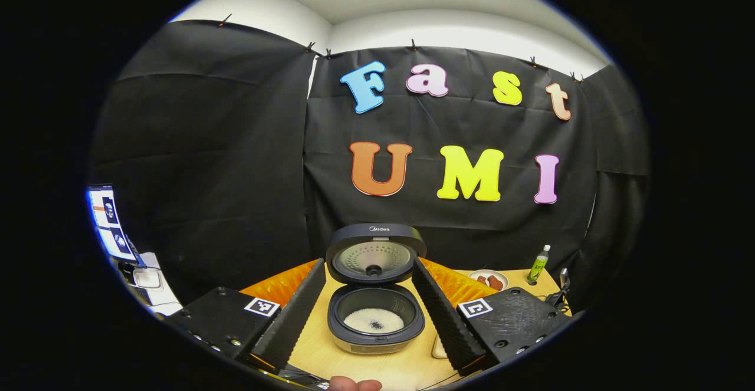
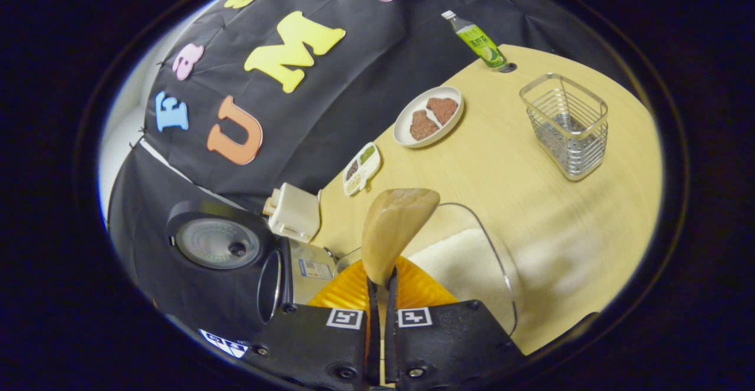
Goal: Close the left gripper, press the button to open the rice cooker; take a wooden spoon from the chopstick holder with the right hand, scoop a spoonful of rice and pour it into the rice cooker, then put the wooden spoon back into the chopstick holder.
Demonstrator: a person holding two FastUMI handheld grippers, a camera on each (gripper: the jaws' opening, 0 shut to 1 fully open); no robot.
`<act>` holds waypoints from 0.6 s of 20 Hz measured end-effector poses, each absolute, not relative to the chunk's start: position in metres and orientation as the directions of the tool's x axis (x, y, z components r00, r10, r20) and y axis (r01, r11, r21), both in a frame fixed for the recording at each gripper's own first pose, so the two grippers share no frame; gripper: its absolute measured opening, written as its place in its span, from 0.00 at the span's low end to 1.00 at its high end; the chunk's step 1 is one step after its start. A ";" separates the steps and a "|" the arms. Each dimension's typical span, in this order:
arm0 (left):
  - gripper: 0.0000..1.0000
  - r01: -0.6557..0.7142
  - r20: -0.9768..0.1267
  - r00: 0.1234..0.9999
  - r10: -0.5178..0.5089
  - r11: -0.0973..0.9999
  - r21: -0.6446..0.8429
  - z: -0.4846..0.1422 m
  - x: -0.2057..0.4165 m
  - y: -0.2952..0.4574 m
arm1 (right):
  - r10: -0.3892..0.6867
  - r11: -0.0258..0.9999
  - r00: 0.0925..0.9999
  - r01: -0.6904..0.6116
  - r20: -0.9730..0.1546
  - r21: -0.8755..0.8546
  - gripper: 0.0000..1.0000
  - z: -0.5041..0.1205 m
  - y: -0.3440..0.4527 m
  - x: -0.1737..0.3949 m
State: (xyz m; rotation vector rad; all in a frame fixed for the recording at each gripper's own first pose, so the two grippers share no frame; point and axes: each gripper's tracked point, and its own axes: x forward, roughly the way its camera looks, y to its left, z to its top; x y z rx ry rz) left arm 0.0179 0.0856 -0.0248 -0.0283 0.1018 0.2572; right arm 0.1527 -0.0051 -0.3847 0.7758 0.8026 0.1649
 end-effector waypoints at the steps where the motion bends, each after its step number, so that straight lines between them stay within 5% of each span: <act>1: 0.95 -0.256 -0.103 0.962 0.254 0.967 -0.012 -0.025 0.020 0.084 | 0.414 0.707 0.705 0.149 -0.576 0.691 0.08 -0.380 -0.013 0.154; 12: 0.95 -0.358 -0.100 0.928 0.358 0.933 0.018 -0.031 0.008 0.111 | 0.495 0.560 0.748 0.115 -0.442 0.821 0.08 -0.288 -0.009 0.170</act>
